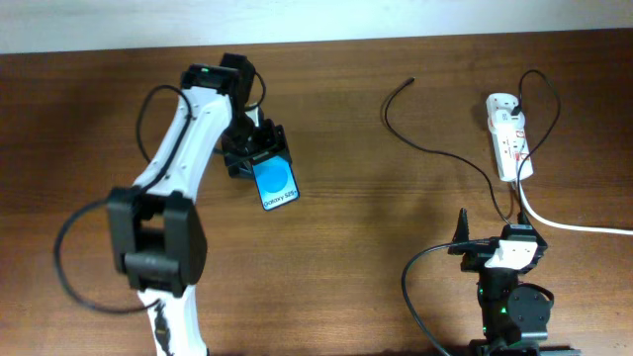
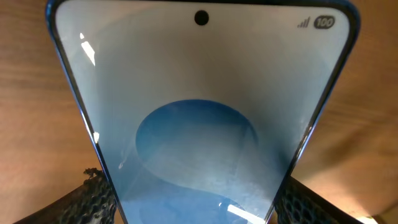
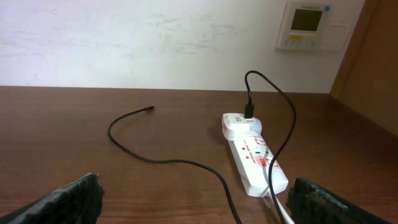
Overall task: Plug charger to phone and switch on socket
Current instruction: 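Lift the phone with the left gripper and tilt it upright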
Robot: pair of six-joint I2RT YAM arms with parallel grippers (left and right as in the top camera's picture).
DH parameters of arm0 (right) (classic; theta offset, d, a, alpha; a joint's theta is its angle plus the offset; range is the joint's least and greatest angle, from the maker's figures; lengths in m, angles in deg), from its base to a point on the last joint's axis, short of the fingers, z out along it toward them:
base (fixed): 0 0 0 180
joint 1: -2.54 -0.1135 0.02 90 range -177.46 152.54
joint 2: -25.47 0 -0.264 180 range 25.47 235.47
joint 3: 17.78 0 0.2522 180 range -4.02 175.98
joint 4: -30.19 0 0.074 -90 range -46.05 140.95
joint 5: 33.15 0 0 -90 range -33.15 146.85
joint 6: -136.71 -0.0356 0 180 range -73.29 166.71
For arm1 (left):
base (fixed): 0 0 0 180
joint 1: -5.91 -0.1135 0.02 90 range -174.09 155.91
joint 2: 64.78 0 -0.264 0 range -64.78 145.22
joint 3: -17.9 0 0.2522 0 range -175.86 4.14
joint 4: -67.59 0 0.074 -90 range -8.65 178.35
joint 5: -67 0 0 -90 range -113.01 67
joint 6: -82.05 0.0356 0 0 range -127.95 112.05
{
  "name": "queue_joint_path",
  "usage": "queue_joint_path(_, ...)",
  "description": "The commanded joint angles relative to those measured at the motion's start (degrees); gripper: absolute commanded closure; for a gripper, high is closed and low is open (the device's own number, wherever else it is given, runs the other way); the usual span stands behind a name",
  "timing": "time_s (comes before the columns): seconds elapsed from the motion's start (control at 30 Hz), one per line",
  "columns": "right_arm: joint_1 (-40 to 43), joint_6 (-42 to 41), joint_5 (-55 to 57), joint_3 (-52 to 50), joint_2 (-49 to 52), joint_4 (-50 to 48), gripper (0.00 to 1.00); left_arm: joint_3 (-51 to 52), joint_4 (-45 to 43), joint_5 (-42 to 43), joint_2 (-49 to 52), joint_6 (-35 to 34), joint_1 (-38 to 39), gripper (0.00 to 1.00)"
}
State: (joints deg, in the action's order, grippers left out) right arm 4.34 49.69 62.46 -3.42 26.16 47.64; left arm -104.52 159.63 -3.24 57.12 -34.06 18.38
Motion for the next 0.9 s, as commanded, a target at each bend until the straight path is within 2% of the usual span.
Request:
queue_joint_path(0.0, -0.35, -0.48, 0.90, -0.28, -0.33, 0.42, 0.01, -1.44, 1.70, 1.51, -7.76, 2.25, 0.13, 0.48)
queue_joint_path(0.1, -0.35, -0.48, 0.87, -0.28, -0.33, 0.42, 0.01, -1.44, 4.02, 2.60, -10.03, 4.09, 0.13, 0.48)
queue_joint_path(0.27, -0.35, -0.48, 0.87, -0.28, -0.33, 0.42, 0.01, -1.42, 7.23, 9.14, -11.08, 10.84, 0.13, 0.49)
queue_joint_path(0.87, -0.35, -0.48, 0.90, -0.28, -0.33, 0.42, 0.01, -1.20, -1.62, 20.20, -11.02, 12.13, 0.28, 0.47)
